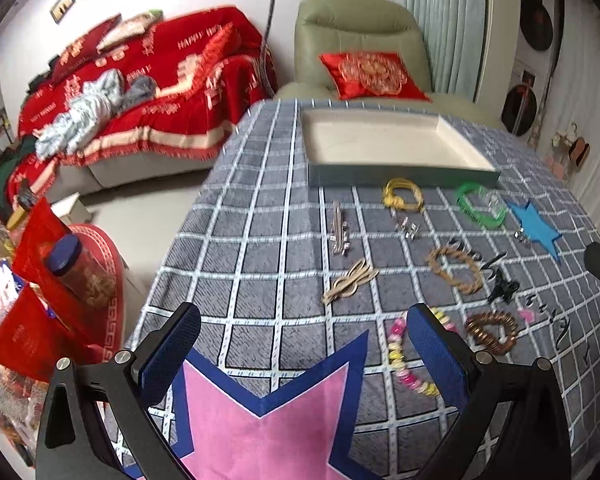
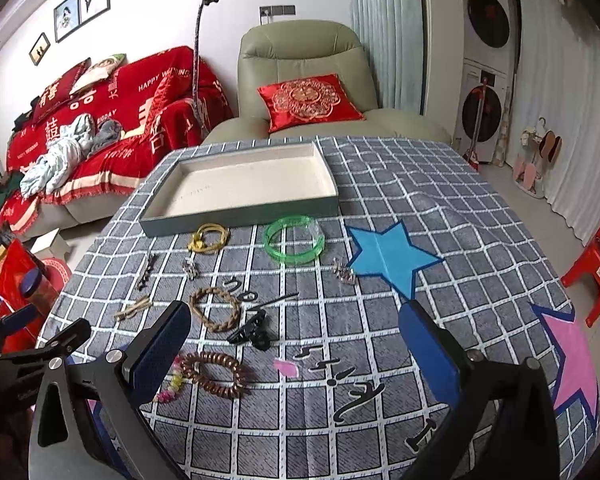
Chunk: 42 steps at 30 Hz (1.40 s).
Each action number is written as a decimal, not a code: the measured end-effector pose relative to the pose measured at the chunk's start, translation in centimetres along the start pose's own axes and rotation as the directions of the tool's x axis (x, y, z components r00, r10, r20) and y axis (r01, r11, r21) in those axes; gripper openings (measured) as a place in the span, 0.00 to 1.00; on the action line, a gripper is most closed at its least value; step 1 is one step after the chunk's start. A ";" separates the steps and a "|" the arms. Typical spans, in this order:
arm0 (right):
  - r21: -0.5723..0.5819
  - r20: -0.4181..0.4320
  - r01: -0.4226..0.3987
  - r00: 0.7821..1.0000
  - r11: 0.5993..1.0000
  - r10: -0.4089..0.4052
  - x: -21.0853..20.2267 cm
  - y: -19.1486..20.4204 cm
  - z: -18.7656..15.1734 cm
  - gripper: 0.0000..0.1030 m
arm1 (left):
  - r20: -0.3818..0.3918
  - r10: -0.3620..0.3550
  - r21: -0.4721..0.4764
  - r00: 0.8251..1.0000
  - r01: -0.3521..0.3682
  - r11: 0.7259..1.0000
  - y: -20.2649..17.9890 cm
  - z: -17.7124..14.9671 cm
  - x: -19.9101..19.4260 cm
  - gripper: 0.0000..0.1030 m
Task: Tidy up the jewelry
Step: 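Grasp the brown coiled hair tie with the right tool while the left tool grasps the beige bunny-ear clip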
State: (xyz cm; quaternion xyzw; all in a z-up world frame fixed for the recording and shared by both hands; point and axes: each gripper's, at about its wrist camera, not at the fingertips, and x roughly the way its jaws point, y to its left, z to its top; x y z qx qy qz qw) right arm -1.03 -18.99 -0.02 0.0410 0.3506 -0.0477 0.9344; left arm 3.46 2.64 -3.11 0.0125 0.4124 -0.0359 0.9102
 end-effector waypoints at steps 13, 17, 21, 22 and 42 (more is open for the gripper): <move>-0.015 -0.215 -0.033 0.976 0.999 0.029 4.4 0.5 -2.1 1.00 | -0.072 -0.008 0.096 0.997 0.015 0.995 0.9 1.2 4.3 1.00; -0.045 -0.263 -0.032 0.965 0.998 0.019 5.9 0.9 -2.7 1.00 | -0.112 -0.057 0.133 0.992 0.072 0.989 0.6 1.6 5.7 1.00; -0.056 -0.304 -0.041 0.952 0.998 0.022 7.0 1.1 -3.0 0.97 | -0.136 -0.072 0.185 0.988 0.097 0.978 -0.1 1.9 6.6 0.98; -0.058 -0.314 -0.047 0.949 0.997 0.027 7.3 1.2 -3.1 0.95 | -0.148 -0.073 0.194 0.986 0.101 0.976 -0.2 1.9 6.9 0.98; -0.127 -0.365 -0.121 0.929 0.985 0.067 7.6 3.9 -3.7 0.13 | -0.198 -0.242 0.154 0.950 0.274 0.949 -0.6 2.0 6.5 0.23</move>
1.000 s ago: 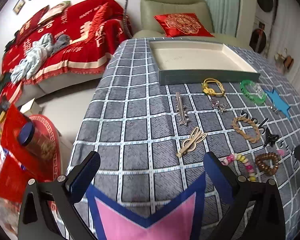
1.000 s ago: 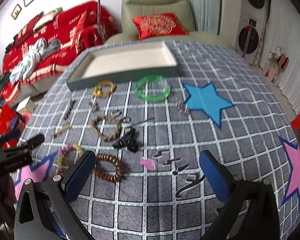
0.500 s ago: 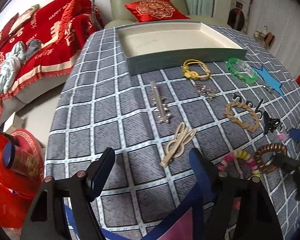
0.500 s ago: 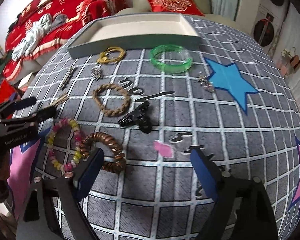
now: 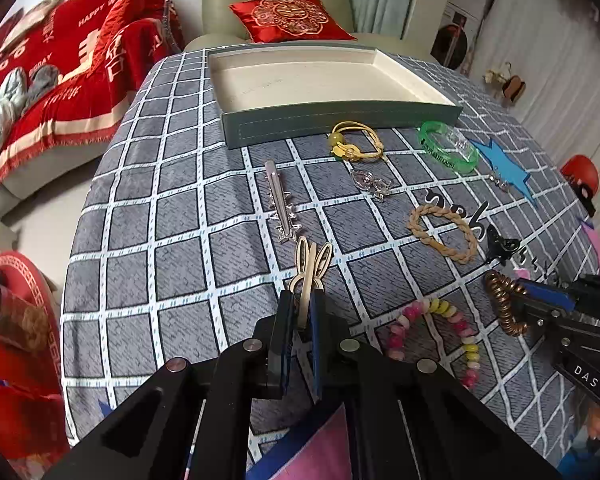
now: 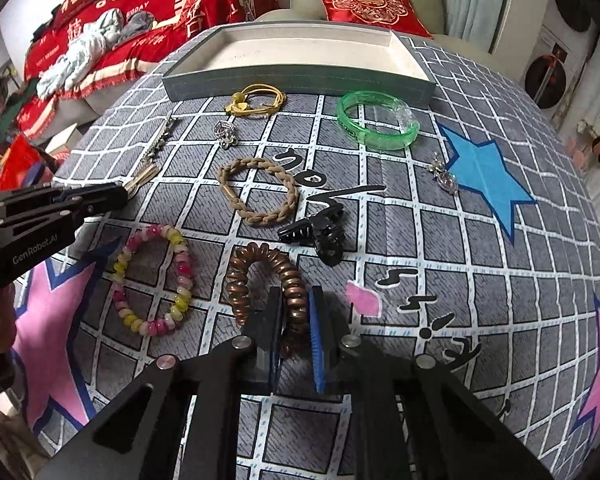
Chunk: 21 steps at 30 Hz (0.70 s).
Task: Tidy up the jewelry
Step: 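Grasp the brown coiled hair tie with the right tool while the left tool grasps the beige bunny-ear clip, then carry both items into the tray and open the right tool over it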
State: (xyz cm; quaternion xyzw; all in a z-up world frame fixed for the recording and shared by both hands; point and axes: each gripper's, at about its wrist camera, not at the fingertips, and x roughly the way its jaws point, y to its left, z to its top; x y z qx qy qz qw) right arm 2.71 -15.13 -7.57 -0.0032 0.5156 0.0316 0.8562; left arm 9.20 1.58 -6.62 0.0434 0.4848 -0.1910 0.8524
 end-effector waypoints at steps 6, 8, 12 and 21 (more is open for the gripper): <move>0.043 0.037 -0.032 0.999 0.999 0.030 -1.5 -0.9 0.2 0.13 | 0.031 -0.022 -0.005 0.999 0.022 1.000 0.0 0.0 -1.2 0.23; 0.060 0.053 -0.051 0.997 0.997 0.048 -2.2 -1.2 0.6 0.13 | 0.041 -0.031 -0.008 0.999 0.032 0.999 -0.2 0.2 -1.7 0.23; 0.094 0.099 -0.091 0.992 0.991 0.081 -3.7 -2.0 2.0 0.13 | 0.081 -0.050 -0.022 0.995 0.052 0.998 -0.2 1.8 -3.1 0.23; 0.102 0.174 -0.119 0.980 0.988 0.100 -5.2 -3.7 9.4 0.13 | 0.185 -0.058 -0.004 0.981 0.059 0.998 -1.2 8.9 -4.7 0.23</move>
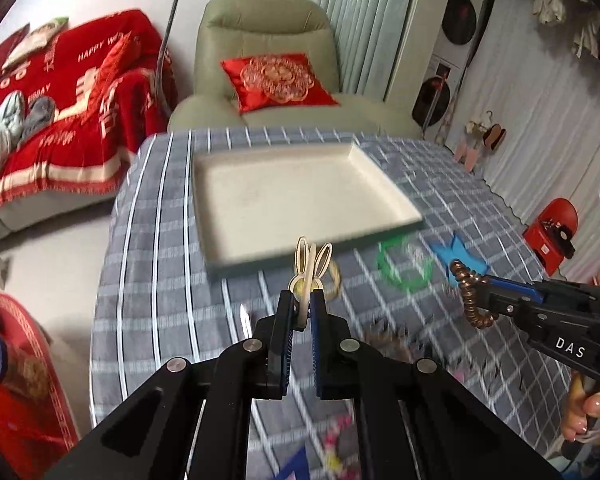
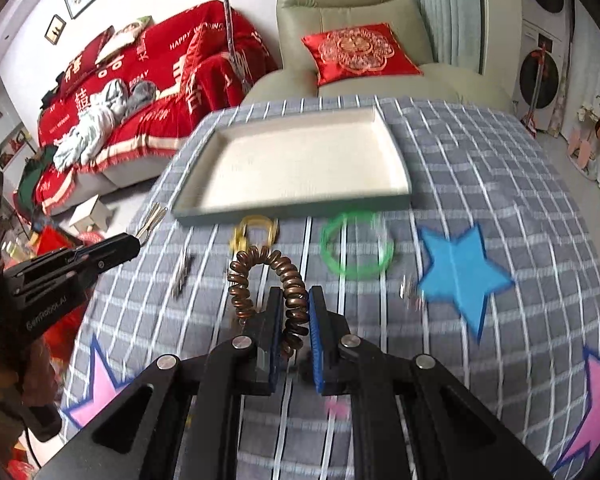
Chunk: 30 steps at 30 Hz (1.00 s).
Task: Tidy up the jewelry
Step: 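Carry both items into the tray and open the right tool over it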
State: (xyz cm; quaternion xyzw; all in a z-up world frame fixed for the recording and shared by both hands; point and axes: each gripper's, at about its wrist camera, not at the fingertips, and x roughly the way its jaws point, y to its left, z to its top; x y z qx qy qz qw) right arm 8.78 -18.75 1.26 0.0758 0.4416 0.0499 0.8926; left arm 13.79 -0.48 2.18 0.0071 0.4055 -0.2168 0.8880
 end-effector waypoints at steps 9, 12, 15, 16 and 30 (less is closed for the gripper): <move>0.030 0.008 -0.006 1.000 1.000 0.006 4.5 -2.2 9.0 0.13 | 0.012 0.040 0.002 0.999 -0.041 0.999 0.7 6.9 5.9 0.23; 0.038 -0.005 0.004 1.000 0.999 -0.004 7.2 -2.7 11.4 0.13 | -0.002 0.059 -0.014 0.998 -0.059 0.998 1.5 8.8 9.0 0.23; 0.053 -0.026 0.010 1.000 0.999 -0.009 10.3 -3.7 13.4 0.13 | -0.032 0.073 -0.023 0.997 -0.074 0.997 2.4 10.2 12.0 0.23; 0.060 -0.035 0.013 0.999 0.998 -0.011 11.5 -4.0 14.0 0.13 | -0.039 0.079 -0.023 0.996 -0.080 0.997 2.5 10.4 12.8 0.23; 0.057 -0.138 0.102 0.986 0.993 -0.093 20.0 -5.8 15.0 0.13 | -0.198 0.141 -0.021 0.970 -0.148 0.989 3.9 10.5 21.0 0.23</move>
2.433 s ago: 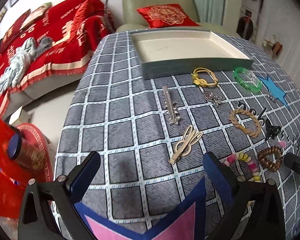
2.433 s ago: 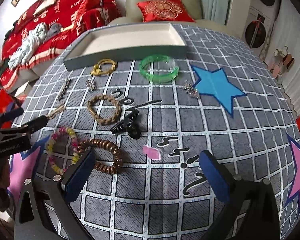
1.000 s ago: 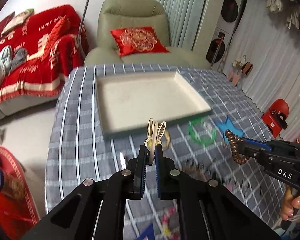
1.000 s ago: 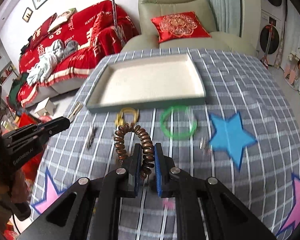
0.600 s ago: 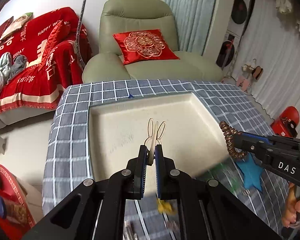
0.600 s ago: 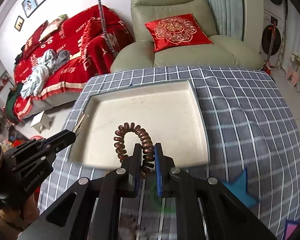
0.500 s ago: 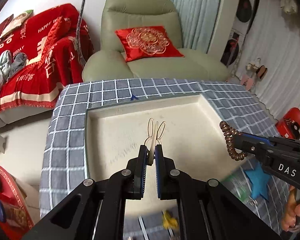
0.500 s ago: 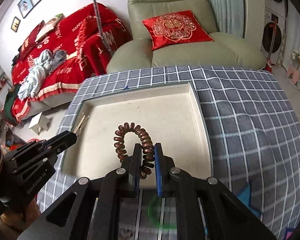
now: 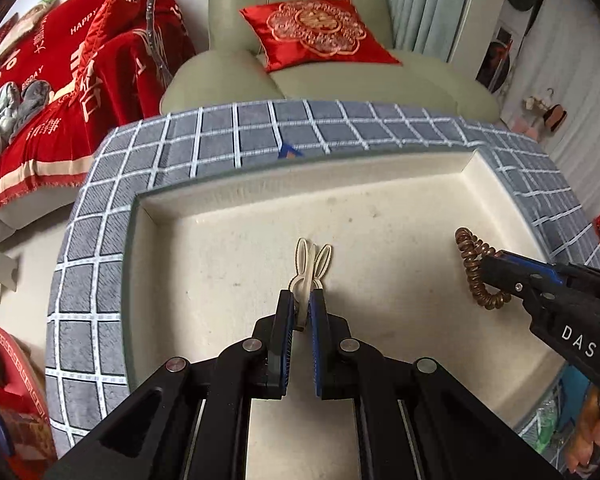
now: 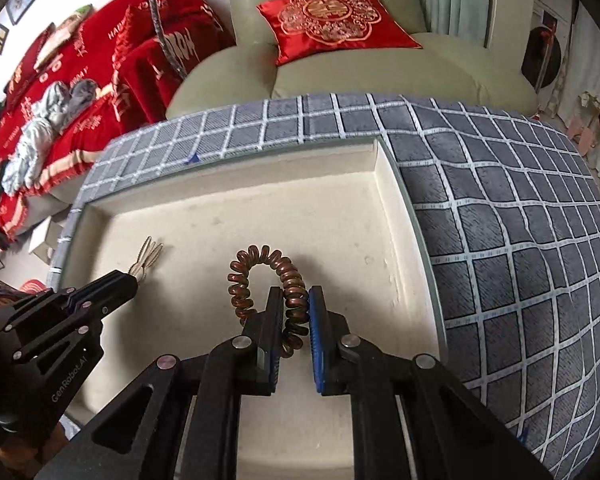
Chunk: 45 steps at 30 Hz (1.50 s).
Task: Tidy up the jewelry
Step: 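Carry both items into the tray and open the right tool over it, then open the left tool to drop the bunny-ear clip in the tray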
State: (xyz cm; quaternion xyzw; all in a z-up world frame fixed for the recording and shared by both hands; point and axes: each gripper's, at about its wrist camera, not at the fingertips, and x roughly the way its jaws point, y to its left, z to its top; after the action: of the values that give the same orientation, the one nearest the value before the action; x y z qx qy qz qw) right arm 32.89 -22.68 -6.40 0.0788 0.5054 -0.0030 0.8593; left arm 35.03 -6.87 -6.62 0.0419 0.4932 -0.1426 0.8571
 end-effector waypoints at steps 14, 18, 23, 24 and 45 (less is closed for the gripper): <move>-0.016 0.009 0.032 0.999 0.999 -0.032 -0.2 0.6 -0.8 0.72 | 0.020 0.061 0.024 0.998 -0.061 0.998 -0.4 -0.5 -0.6 0.24; 0.043 0.035 -0.018 0.999 0.999 0.017 -1.9 -0.2 -0.7 0.72 | 0.031 0.051 0.008 0.998 -0.051 0.999 -0.1 -0.5 -1.2 0.24; 0.077 0.071 -0.045 0.997 0.996 0.040 -4.3 -0.7 -1.7 0.74 | 0.023 0.051 0.004 0.998 -0.051 0.999 0.0 -0.5 -0.9 0.24; 0.081 0.077 -0.051 0.996 0.995 0.045 -4.8 -0.8 -1.9 0.74 | 0.018 0.047 -0.001 0.999 -0.047 0.999 0.0 -0.4 -0.8 0.24; 0.159 0.168 -0.147 0.979 0.976 0.120 -11.7 -2.5 -5.9 0.82 | 0.139 0.043 -0.010 0.989 -0.042 0.999 -0.7 -0.7 -4.6 1.00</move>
State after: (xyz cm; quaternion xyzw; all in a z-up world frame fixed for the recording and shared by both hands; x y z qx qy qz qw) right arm 21.87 -25.21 0.60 0.1853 0.4275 0.0054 0.8848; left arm 32.06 -6.42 -3.03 0.0391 0.4318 -0.1251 0.8924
